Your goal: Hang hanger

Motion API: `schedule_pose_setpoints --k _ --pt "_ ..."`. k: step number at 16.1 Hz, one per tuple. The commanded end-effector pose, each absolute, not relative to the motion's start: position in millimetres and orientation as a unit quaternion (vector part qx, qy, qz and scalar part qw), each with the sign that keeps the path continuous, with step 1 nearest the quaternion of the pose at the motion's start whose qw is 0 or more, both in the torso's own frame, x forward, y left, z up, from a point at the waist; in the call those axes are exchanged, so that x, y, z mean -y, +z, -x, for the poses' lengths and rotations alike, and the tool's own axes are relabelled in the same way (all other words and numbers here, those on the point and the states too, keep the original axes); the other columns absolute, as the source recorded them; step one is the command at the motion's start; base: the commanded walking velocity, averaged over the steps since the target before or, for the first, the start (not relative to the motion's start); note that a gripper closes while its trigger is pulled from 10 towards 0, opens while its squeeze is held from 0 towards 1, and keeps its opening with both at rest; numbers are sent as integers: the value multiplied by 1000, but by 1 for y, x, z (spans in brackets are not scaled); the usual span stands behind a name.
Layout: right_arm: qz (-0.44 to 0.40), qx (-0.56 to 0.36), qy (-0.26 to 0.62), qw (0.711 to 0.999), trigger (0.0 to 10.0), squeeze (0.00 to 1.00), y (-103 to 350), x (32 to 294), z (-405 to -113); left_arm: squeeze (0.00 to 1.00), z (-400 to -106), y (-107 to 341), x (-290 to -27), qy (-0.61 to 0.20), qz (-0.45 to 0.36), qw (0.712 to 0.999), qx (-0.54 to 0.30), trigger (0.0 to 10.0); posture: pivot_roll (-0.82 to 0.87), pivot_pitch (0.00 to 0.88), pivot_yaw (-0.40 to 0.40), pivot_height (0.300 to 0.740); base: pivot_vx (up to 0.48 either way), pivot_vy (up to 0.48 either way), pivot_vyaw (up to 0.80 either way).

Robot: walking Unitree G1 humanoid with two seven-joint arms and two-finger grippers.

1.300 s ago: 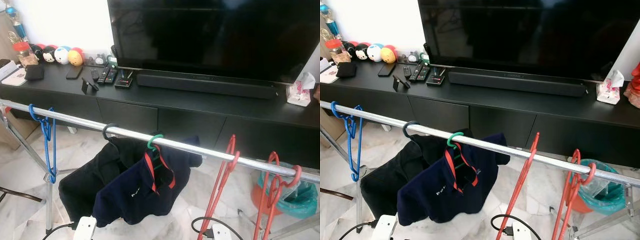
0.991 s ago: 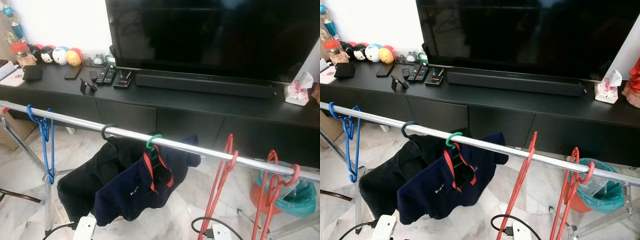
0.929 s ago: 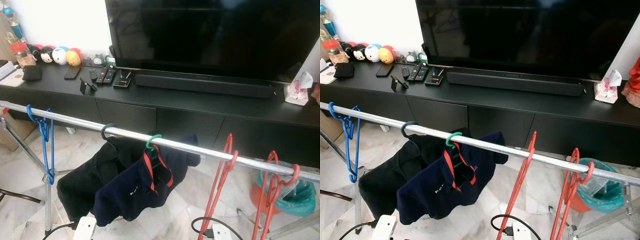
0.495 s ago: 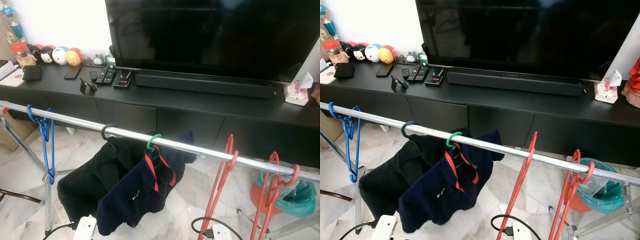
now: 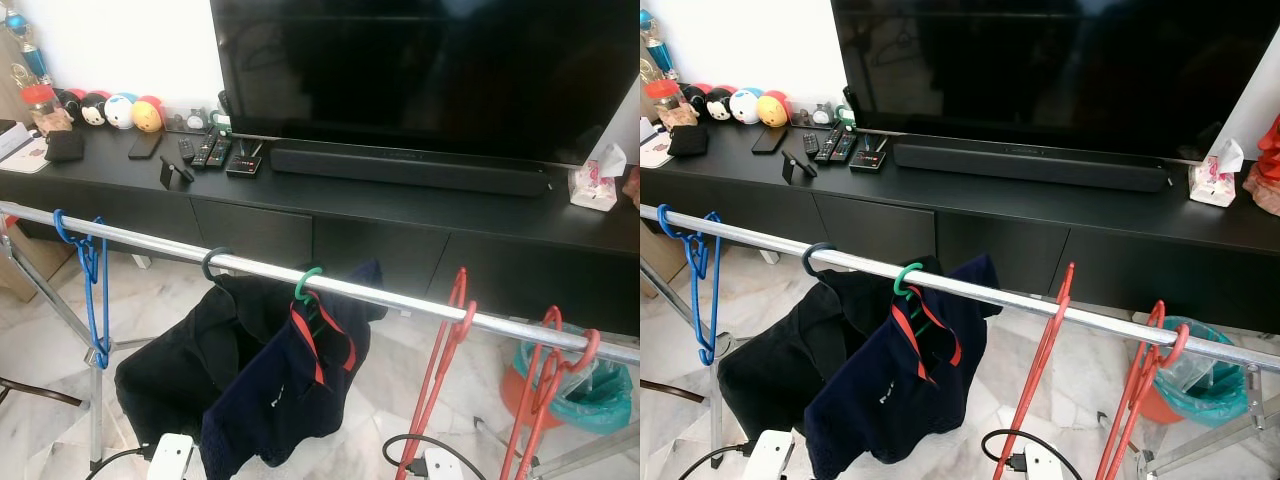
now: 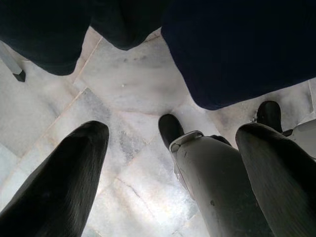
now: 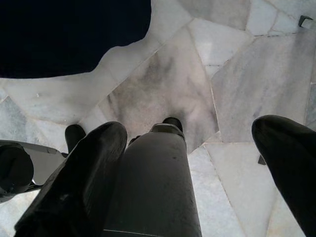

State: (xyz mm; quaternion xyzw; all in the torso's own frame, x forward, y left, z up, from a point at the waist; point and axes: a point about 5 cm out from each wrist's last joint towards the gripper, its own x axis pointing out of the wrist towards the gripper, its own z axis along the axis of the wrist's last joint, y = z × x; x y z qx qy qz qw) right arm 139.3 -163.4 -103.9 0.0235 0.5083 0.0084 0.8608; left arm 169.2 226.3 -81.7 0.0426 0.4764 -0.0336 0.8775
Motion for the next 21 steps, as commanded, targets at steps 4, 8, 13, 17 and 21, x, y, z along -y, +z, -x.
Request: schedule_pose_setpoints --k 4,8,13,17,21 --pt "-28 -510 5 859 10000 0 -105 164 -137 0 -165 -83 -229 -28 -40 874 -483 10000 -198 0 1 740 0 0 0" --pt "-28 -510 5 860 10000 0 -104 164 -138 0 -165 -83 -229 -28 -40 874 -483 10000 -197 0 1 740 0 0 0" --pt "-27 -510 5 860 10000 0 -104 164 -138 0 -166 -83 -228 -28 -40 875 -481 10000 -195 0 -1 740 0 0 0" --pt "-28 -510 4 860 10000 0 -104 164 -139 0 -169 -80 -228 -11 -30 891 -452 10000 -195 0 3 740 0 0 0" --pt "-28 -510 4 860 10000 0 -104 165 -140 0 -176 -75 -228 -3 -31 913 -406 10000 -186 0 6 740 0 0 0"
